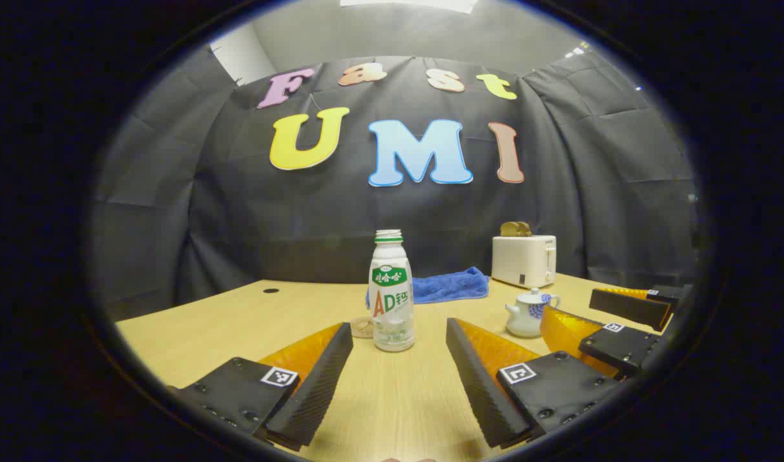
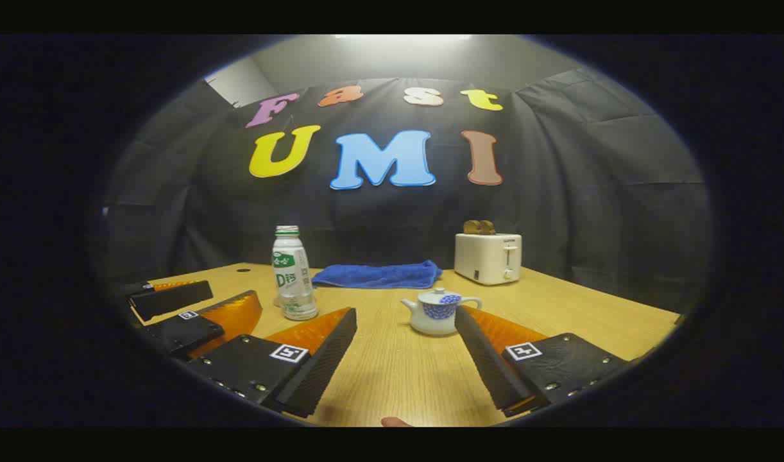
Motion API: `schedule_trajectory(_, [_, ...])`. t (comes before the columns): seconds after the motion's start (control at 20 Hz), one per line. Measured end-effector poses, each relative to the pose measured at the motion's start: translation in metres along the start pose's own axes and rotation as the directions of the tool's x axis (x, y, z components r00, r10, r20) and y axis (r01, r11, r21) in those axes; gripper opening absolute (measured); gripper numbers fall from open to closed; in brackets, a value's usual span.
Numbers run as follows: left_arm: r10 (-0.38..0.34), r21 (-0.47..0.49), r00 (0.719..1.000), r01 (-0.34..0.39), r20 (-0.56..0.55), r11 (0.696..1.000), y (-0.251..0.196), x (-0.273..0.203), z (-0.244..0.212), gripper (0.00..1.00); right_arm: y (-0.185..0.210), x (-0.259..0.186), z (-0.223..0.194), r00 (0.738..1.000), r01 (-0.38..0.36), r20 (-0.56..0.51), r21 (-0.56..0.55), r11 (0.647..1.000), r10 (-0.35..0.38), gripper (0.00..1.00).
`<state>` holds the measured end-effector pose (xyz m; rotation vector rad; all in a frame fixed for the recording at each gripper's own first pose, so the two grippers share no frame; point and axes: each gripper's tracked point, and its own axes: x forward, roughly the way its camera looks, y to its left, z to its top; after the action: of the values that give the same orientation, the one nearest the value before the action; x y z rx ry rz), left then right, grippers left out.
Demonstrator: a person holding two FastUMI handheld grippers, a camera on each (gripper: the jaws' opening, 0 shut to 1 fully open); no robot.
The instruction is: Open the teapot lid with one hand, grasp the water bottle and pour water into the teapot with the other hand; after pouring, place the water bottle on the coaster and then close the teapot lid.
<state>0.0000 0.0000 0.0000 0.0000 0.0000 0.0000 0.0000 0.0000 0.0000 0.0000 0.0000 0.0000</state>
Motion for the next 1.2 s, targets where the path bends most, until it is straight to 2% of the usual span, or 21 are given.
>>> schedule_trajectory(0.2, [-0.036,0.003,0.999,0.036,-0.037,0.999,-0.002,0.025,-0.004,0.99,-0.014,0.017,-0.001,0.999,-0.003,-0.034,0.001,1.0,0.003,0.95])
schedule_trajectory(0.35, [-0.037,-0.012,0.999,0.037,0.015,0.999,0.004,0.038,0.022,1.0,-0.033,0.037,0.007,0.999,0.029,-0.042,0.014,0.999,-0.029,0.95])
schedule_trajectory(0.6, [-0.039,0.043,0.996,0.036,0.085,0.998,0.016,0.067,0.056,1.0,-0.054,0.074,0.022,0.998,0.055,-0.042,0.021,0.998,-0.055,0.95])
schedule_trajectory(0.75, [-0.073,-0.016,0.995,0.074,0.071,0.997,0.015,0.091,0.072,1.0,-0.054,0.098,0.016,0.996,0.052,-0.07,0.0,0.999,-0.052,0.95])
schedule_trajectory(0.85, [-0.068,-0.018,0.995,0.069,0.074,0.997,0.022,0.102,0.077,1.0,-0.054,0.109,0.013,0.994,0.052,-0.095,0.003,0.999,-0.051,0.95])
schedule_trajectory(0.95, [-0.049,0.022,0.996,0.047,0.079,0.999,0.027,0.108,0.074,1.0,-0.057,0.117,0.009,0.992,0.059,-0.108,-0.015,0.998,-0.06,0.95])
schedule_trajectory(1.1, [-0.073,-0.015,0.997,0.073,0.035,0.997,0.021,0.115,0.048,1.0,-0.053,0.121,0.003,0.99,0.05,-0.127,-0.037,0.998,-0.054,0.95])
schedule_trajectory(1.15, [-0.079,-0.026,0.997,0.079,0.021,0.997,0.02,0.118,0.044,1.0,-0.053,0.125,-0.001,0.989,0.041,-0.139,-0.038,0.998,-0.046,0.74])
schedule_trajectory(1.2, [-0.077,-0.029,0.997,0.077,0.019,0.997,0.021,0.119,0.043,1.0,-0.052,0.128,-0.005,0.987,0.037,-0.157,-0.038,0.999,-0.042,0.85])
